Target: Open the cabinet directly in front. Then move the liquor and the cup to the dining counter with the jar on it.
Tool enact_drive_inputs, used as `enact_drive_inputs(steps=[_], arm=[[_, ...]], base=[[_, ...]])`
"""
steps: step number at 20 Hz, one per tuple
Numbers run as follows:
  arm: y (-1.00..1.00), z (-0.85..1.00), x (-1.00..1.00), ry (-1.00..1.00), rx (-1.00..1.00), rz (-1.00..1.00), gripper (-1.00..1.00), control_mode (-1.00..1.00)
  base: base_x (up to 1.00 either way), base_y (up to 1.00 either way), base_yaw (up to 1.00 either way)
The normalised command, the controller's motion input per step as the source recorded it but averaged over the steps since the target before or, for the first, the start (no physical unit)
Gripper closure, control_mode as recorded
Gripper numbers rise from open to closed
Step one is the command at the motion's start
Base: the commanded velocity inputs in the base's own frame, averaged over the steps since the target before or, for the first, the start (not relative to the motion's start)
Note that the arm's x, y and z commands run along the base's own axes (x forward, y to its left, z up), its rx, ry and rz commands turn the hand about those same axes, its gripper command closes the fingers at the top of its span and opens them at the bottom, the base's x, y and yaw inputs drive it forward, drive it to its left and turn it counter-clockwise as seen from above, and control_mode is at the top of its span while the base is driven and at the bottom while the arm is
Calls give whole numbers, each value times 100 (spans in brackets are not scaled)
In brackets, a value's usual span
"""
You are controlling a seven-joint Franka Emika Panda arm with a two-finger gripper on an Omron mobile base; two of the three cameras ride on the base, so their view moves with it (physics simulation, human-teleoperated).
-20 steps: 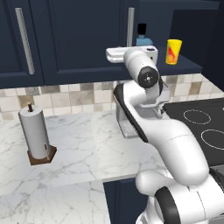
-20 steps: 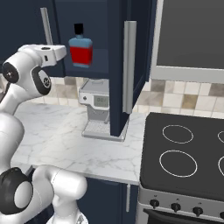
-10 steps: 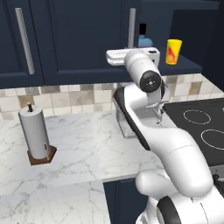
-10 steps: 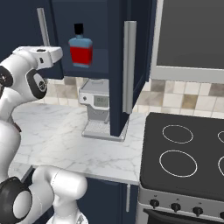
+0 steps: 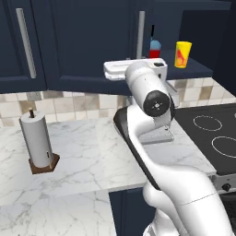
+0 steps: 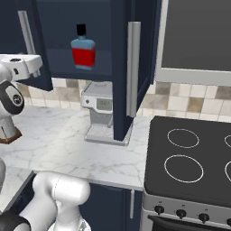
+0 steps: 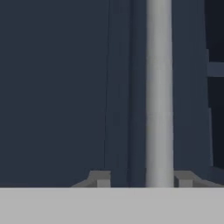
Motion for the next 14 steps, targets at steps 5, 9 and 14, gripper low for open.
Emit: enact_drive_inputs(steps=[5,9,14], arm=[[100,4,-100,0,0,0,100,-100],[100,0,-98,0,0,0,100,-100],[91,1,-34,8,-6,0,-100,-100]], base=[[0,0,0],[0,0,0],[0,0,0]])
